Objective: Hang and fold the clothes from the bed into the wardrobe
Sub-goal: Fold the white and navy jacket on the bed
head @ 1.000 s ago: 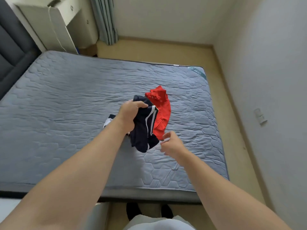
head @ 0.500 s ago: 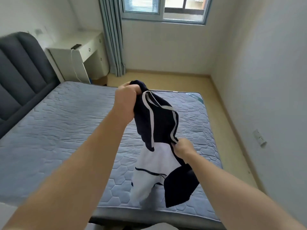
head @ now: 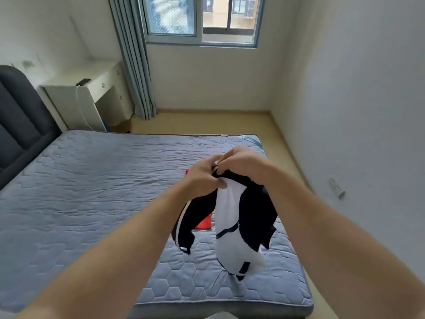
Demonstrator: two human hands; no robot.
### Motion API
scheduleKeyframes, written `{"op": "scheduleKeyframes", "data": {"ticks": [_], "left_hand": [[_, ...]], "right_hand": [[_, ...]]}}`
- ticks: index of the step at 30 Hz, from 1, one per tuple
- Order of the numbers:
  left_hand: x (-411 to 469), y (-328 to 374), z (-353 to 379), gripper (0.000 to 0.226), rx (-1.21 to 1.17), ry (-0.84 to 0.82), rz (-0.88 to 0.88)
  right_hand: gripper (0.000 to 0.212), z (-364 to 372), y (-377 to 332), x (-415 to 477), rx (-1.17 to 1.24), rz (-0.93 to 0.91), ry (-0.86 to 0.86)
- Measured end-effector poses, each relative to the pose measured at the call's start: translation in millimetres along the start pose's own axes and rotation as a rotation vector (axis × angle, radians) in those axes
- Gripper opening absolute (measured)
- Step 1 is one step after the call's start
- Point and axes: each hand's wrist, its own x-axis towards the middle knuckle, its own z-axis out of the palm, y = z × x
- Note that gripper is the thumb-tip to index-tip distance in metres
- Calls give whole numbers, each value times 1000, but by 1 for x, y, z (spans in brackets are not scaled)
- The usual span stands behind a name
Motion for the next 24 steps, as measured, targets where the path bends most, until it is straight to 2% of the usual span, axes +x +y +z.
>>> {"op": "scheduleKeyframes", "data": {"ticks": [2, 6, 8, 11, 14, 16, 18, 20, 24], "left_hand": [[8, 2, 5, 29, 17, -34, -44], [22, 1, 11, 6, 164, 78, -17], [27, 4, 9, 10, 170, 131, 15], [31, 14, 4, 10, 118, 162, 63], [34, 26, -2, 6, 97, 187, 103], [34, 35, -6, 7, 3, 205, 121], [32, 42, -12, 13, -100, 211, 130], [30, 47, -20, 19, -181, 175, 136], [31, 42, -35, 16, -201, 174, 88]], "right_hand": [[11, -13, 8, -3, 35, 5, 19], [28, -33, 46, -7, 314, 82, 31], [33, -33, 69, -8, 424, 134, 49], [38, -21, 102, -17, 440, 179, 86], [40, 0, 126, -31, 339, 159, -130], [43, 13, 134, -38, 259, 244, -278], [42, 24, 137, -36, 268, 252, -301], [26, 33, 133, -32, 335, 188, -139], [17, 24, 119, -17, 225, 200, 299]]}}
